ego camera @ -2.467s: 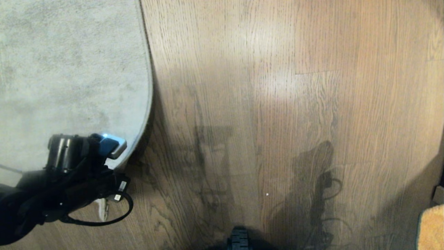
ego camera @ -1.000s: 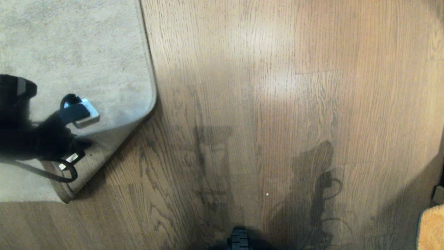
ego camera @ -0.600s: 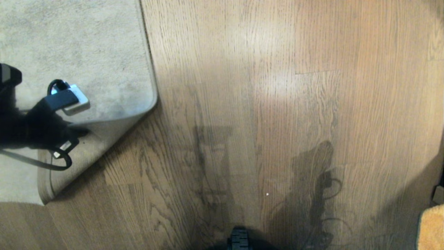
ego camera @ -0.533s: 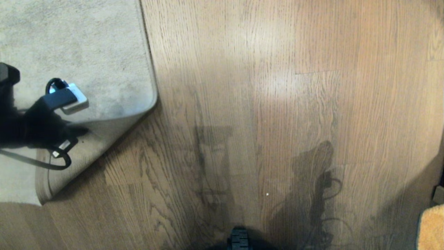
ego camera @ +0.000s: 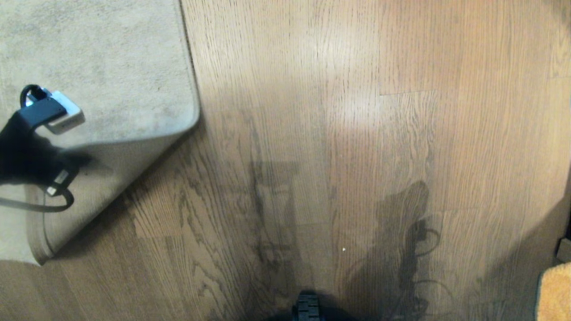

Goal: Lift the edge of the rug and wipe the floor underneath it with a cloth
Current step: Lift up the carpet

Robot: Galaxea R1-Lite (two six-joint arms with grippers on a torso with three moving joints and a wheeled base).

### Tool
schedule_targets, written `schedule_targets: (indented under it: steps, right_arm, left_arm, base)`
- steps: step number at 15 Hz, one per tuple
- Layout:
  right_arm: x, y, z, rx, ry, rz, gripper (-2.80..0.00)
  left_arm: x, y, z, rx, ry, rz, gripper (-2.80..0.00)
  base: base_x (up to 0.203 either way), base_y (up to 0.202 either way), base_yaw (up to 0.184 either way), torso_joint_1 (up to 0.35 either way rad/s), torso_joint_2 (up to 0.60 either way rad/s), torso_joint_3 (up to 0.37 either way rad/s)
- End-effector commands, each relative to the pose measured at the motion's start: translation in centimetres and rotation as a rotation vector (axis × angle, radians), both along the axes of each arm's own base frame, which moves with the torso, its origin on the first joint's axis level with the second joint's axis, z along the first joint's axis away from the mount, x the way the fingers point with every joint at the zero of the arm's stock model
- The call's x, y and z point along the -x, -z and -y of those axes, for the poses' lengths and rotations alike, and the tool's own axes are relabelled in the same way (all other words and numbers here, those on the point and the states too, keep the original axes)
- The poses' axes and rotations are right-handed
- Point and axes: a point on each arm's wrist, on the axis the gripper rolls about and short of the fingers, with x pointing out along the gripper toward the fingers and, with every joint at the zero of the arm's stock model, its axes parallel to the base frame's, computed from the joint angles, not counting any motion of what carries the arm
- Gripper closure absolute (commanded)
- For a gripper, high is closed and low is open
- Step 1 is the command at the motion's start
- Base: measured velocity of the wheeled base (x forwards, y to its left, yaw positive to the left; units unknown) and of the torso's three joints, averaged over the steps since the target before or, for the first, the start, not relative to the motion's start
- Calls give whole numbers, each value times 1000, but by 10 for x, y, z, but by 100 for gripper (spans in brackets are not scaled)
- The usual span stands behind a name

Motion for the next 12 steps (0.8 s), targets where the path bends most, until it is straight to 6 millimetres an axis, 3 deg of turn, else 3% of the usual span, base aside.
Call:
schedule_targets:
  steps: [1, 12]
  right_arm:
    - [0, 0, 0, 2, -1, -1, 0]
    - [0, 0, 0, 2, -1, -1, 0]
  left_arm:
    - [6, -3, -3, -6, -18, 12, 0]
    - [7, 9, -9, 45, -65, -30, 0]
  base:
    - [0, 0, 0, 0, 0, 0]
    - [0, 0, 0, 0, 0, 0]
